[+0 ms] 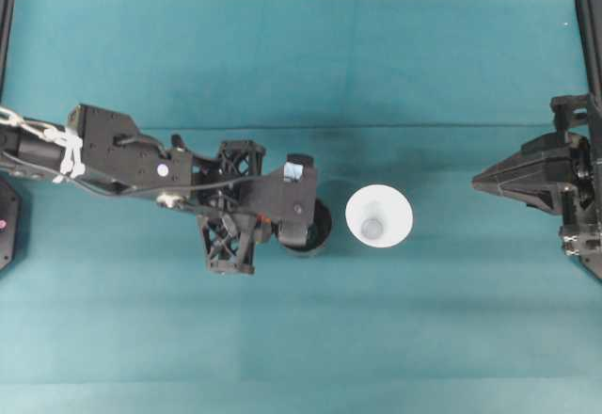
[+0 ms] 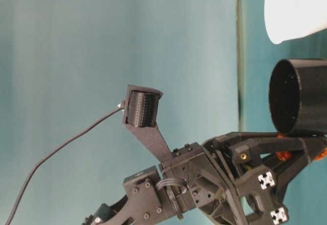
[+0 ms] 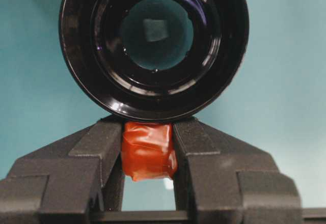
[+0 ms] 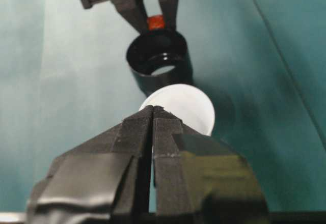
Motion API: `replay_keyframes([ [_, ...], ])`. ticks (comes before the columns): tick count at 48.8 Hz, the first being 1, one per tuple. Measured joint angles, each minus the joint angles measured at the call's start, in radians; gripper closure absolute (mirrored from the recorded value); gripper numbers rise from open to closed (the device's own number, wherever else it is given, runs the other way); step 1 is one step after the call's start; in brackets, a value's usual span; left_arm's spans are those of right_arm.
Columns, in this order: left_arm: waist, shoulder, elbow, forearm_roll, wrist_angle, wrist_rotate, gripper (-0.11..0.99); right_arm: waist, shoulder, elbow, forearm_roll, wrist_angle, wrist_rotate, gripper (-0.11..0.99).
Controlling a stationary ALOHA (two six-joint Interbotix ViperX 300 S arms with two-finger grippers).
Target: Put the paper cup into the moved red handle cup holder.
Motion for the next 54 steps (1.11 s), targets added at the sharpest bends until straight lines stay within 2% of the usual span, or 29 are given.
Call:
replay_keyframes([
  [3,0.003,0.000,0.002,0.000,0.000,0.000,0.53,-0.002,-0.002,0.000,0.000,0.000,0.000,0.98],
  [9,0.003,0.000,0.002,0.002,-0.015,-0.002,0.13,-0.002,0.000,0.002,0.000,0.000,0.000,0.98],
  [12,0.002,0.000,0.005,0.002,-0.035,-0.002,-0.02,0.000,-0.002,0.002,0.000,0.000,0.000,0.98],
  [14,0.003,0.000,0.006,0.002,-0.049,-0.002,-0.08,-0.002,0.000,0.000,0.000,0.000,0.000,0.98],
  [20,0.002,0.002,0.017,0.002,-0.077,-0.002,-0.03,-0.002,0.002,0.000,0.000,0.000,0.000,0.98],
  [27,0.000,-0.006,0.028,0.002,-0.078,-0.002,-0.03,-0.002,0.003,0.000,0.000,0.000,0.000,0.98],
  [35,-0.002,-0.074,0.043,0.000,-0.048,-0.002,-0.03,-0.002,0.012,0.000,0.000,0.012,0.000,0.98],
  [41,-0.003,-0.161,0.063,0.002,-0.021,-0.002,-0.03,-0.006,0.040,-0.025,0.000,0.084,0.000,0.97],
  [54,-0.009,-0.310,0.146,0.002,-0.009,-0.003,-0.03,-0.044,0.187,-0.156,0.000,0.278,0.000,0.94],
])
